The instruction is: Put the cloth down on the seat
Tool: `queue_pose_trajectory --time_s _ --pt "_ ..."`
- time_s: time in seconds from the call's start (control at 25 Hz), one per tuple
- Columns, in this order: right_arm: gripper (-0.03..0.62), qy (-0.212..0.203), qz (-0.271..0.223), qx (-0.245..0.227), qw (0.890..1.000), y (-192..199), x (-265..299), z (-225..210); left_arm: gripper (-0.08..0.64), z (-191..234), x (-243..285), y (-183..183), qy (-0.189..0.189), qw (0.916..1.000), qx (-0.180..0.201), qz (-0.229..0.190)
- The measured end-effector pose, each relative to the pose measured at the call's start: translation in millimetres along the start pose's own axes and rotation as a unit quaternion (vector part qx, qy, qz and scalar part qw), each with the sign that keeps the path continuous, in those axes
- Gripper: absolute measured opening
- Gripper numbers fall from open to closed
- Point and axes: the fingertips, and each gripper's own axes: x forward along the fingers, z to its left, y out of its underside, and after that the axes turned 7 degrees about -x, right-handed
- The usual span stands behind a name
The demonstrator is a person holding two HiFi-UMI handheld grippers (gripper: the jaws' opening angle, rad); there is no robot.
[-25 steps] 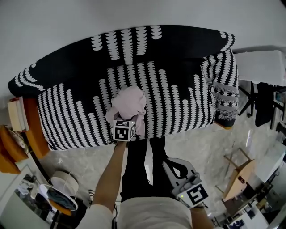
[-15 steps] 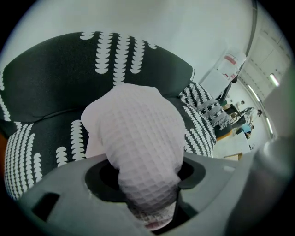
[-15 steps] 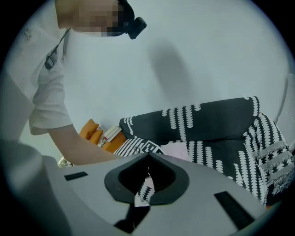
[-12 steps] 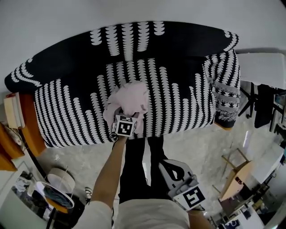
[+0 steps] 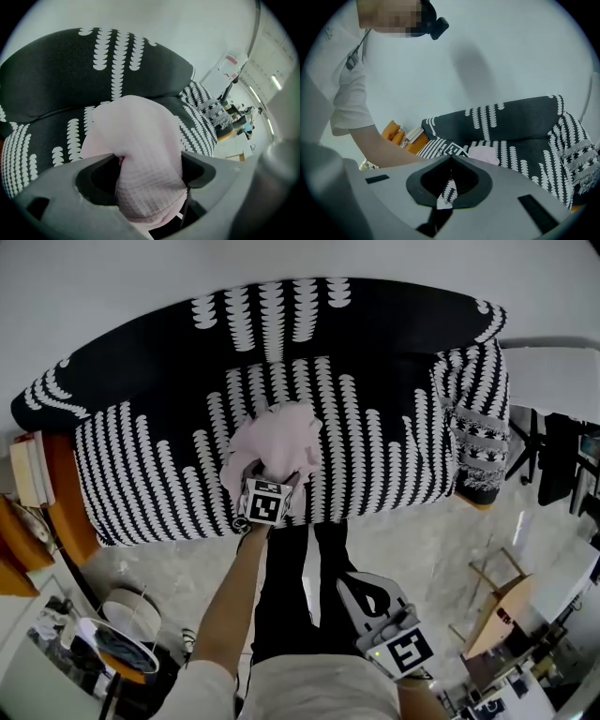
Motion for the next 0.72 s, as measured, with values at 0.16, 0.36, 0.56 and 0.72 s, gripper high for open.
queue_pose_trajectory --time_s 0.16,0.36,0.56,0.72 --pt "0.008 0.0 -0.002 -0.001 1.0 -1.3 -1.5 1.6 0.421 3.7 -5.0 -1.7 -0.008 0.9999 0.005 -0.01" --pt "0.008 0.002 -0.007 -0.003 1.0 -4.7 -3.6 3.8 0.471 5.7 -15.0 -7.7 -0.013 0.9998 0.006 -0.017" --pt "0.008 0.002 -0.009 -0.006 1.0 -8.3 -7.7 6.5 0.484 -0.7 -24.0 -10.6 -0.008 0.9996 0.014 -0.022" --pt "0.008 0.005 -0.012 -0.007 1.0 -10.9 -11.5 7.1 0.485 -2.5 -28.9 -5.9 -0.005 0.9997 0.01 -0.02"
